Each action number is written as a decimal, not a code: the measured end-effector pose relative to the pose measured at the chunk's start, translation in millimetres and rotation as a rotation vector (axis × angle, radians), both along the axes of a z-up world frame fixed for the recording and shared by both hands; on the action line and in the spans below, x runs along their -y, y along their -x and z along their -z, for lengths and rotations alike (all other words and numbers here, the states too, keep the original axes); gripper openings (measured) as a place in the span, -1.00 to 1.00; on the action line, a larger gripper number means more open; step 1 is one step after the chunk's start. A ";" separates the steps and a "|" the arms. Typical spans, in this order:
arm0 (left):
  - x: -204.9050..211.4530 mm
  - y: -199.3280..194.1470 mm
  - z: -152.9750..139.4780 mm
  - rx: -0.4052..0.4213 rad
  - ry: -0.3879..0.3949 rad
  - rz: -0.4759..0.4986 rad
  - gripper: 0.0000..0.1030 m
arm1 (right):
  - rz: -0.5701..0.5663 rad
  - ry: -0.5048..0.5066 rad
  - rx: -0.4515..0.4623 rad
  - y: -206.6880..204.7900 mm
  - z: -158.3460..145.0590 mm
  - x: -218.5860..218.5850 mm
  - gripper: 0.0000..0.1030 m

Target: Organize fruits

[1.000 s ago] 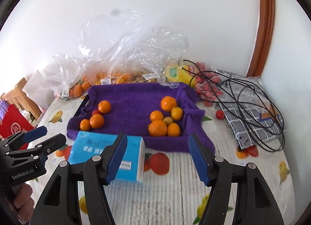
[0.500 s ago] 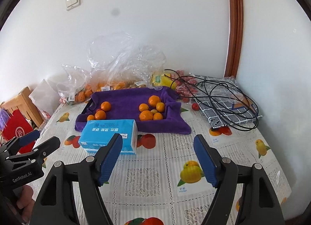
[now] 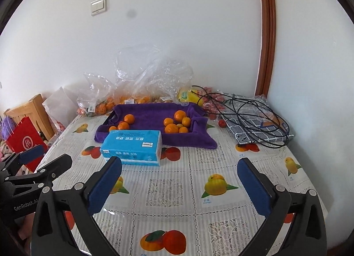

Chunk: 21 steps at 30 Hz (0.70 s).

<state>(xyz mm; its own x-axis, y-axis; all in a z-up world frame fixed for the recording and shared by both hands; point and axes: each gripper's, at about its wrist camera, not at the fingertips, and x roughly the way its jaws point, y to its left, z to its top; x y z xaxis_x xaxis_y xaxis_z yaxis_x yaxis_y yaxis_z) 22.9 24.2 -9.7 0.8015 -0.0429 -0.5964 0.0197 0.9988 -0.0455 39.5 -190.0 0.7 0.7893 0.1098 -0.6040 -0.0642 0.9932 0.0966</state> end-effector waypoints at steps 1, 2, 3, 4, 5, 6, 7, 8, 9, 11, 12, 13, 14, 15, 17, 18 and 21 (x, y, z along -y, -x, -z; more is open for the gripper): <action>1.4 1.0 -0.5 0.001 -0.005 0.001 0.82 | -0.005 -0.010 -0.003 0.8 -0.2 0.9 0.99; 2.4 1.6 -0.9 0.002 -0.007 0.003 0.82 | -0.007 -0.017 -0.006 1.1 0.1 1.6 0.99; 3.5 2.6 -1.1 0.003 -0.007 0.006 0.82 | -0.008 -0.021 -0.005 2.1 0.3 2.1 0.99; 4.2 3.3 -1.2 0.003 -0.009 0.006 0.82 | -0.004 -0.019 -0.005 2.8 0.8 2.6 0.99; 4.5 3.9 -1.1 0.002 -0.010 0.004 0.82 | -0.002 -0.017 -0.005 3.3 1.2 3.0 0.99; 4.8 4.3 -0.7 0.002 -0.011 0.003 0.82 | -0.002 -0.015 -0.006 4.0 1.6 3.6 0.99; 5.5 4.0 -0.1 -0.002 -0.017 0.000 0.82 | -0.004 -0.012 -0.010 4.6 2.2 4.3 0.99; 5.9 4.3 0.5 -0.004 -0.024 -0.002 0.82 | -0.003 -0.010 -0.011 5.2 2.4 4.6 0.99; 6.3 4.8 0.9 -0.003 -0.027 -0.002 0.82 | 0.000 -0.010 -0.009 6.1 2.6 5.6 0.99; 7.0 5.2 1.5 -0.005 -0.029 -0.004 0.82 | 0.003 -0.014 -0.011 6.3 2.7 7.8 0.99; 7.4 5.2 1.4 -0.006 -0.030 -0.005 0.82 | 0.005 -0.017 -0.010 6.6 2.4 8.6 0.99; 7.3 5.1 1.3 -0.004 -0.027 -0.002 0.82 | 0.006 -0.018 -0.007 7.4 2.0 9.2 0.99; 7.6 5.4 1.3 -0.004 -0.026 -0.002 0.82 | 0.007 -0.017 -0.006 8.3 1.8 9.5 0.99; 8.2 6.2 1.1 -0.004 -0.027 -0.001 0.82 | 0.008 -0.016 -0.005 8.6 1.6 9.9 0.99; 9.3 7.7 0.3 0.000 -0.029 0.002 0.82 | 0.006 -0.017 -0.005 9.1 1.4 10.6 0.99; 10.0 8.1 0.1 0.001 -0.031 0.003 0.82 | 0.006 -0.016 -0.004 9.6 1.2 10.6 0.99; 10.7 9.2 -0.9 0.004 -0.034 0.003 0.82 | 0.007 -0.014 0.000 11.4 0.2 11.6 0.99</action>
